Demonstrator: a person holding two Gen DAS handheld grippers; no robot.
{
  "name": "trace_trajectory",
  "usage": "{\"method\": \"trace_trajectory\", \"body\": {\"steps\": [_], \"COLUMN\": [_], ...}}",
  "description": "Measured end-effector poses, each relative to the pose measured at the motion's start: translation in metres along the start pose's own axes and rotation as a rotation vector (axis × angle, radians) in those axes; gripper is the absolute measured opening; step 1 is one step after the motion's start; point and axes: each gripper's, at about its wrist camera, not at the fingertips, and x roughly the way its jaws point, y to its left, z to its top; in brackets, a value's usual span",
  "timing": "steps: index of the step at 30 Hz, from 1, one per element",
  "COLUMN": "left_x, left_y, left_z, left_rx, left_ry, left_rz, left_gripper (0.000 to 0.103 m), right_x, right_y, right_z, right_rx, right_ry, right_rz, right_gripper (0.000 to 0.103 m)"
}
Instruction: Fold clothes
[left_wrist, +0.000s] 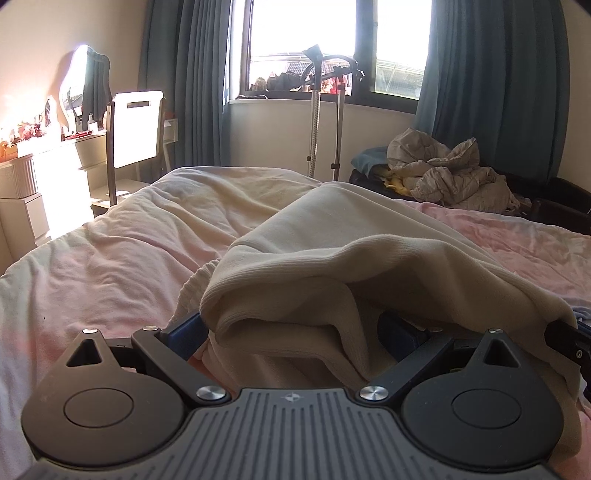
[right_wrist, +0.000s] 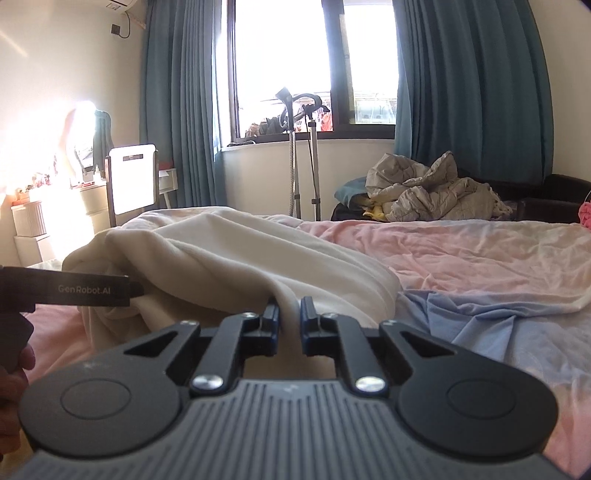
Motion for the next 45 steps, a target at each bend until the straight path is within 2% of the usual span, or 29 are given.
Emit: {"method": "trace_trajectory", "body": {"steps": [5,8,10,17,18,20,21,23,25,26,29,31,32,33,35,37,40,42,45], "left_x": [-0.014,-0.012,-0.01,-0.009,-0.006,0.001,0.005,0.014,0.021,0.022,0.022,0.021,0.019,0.017,0.012,0.008,0.009,0.022,0.045], "left_y": [-0.012,-0.022,-0.022,0.004,0.007,0.015,0.019,0.028,0.037,0.04,0.041,0.037,0.033,0.032,0.04,0.049,0.058,0.063,0.069], "left_z": [0.002,-0.003,-0.003,0.006,0.006,0.009,0.01,0.013,0.014,0.014,0.015,0.018,0.019,0.02,0.026,0.034,0.042,0.039,0.026], "left_rx": [0.06,0.147,0.149,-0.004,-0.018,-0.064,-0.088,-0.144,-0.194,-0.219,-0.227,-0.203,-0.194,-0.196,-0.245,-0.304,-0.33,-0.331,-0.348], "left_ry": [-0.064,-0.078,-0.085,-0.109,-0.103,-0.094,-0.09,-0.081,-0.069,-0.067,-0.089,-0.111,-0.129,-0.148,-0.188,-0.222,-0.265,-0.236,-0.129], "left_rz": [-0.108,-0.058,-0.012,0.101,0.114,0.131,0.139,0.151,0.149,0.141,0.096,0.054,0.037,0.029,-0.007,-0.041,-0.033,0.01,0.073], "left_gripper": [0.1,0.1,0.1,0.1,0.1,0.1,0.1,0.1,0.098,0.095,0.069,0.03,0.024,0.02,0.017,0.016,0.016,0.017,0.019], "right_x": [-0.015,-0.019,-0.018,-0.011,-0.011,-0.009,-0.008,-0.004,-0.001,0.001,0.001,0.001,0.0,0.0,-0.002,-0.006,-0.012,-0.011,0.0], "right_y": [-0.014,-0.021,-0.018,-0.005,-0.003,-0.001,-0.001,-0.004,-0.009,-0.012,-0.016,-0.018,-0.017,-0.015,-0.013,-0.013,-0.007,0.002,0.015], "right_z": [0.008,0.012,0.011,0.002,0.0,-0.005,-0.007,-0.013,-0.018,-0.021,-0.028,-0.031,-0.031,-0.031,-0.03,-0.024,-0.014,-0.013,-0.019], "right_rx": [0.071,0.104,0.088,-0.008,-0.02,-0.052,-0.06,-0.06,-0.037,-0.025,0.016,0.05,0.064,0.066,0.071,0.093,0.09,0.042,-0.032], "right_ry": [-0.076,-0.085,-0.074,-0.029,-0.024,-0.008,0.002,0.042,0.08,0.097,0.121,0.128,0.124,0.121,0.108,0.074,0.019,0.02,0.076], "right_rz": [-0.014,-0.021,-0.03,-0.055,-0.061,-0.087,-0.094,-0.115,-0.125,-0.129,-0.124,-0.108,-0.095,-0.089,-0.067,-0.029,0.024,0.041,0.037], "right_gripper": [0.01,0.01,0.01,0.017,0.02,0.036,0.04,0.054,0.061,0.062,0.064,0.063,0.055,0.053,0.044,0.04,0.037,0.037,0.037]}}
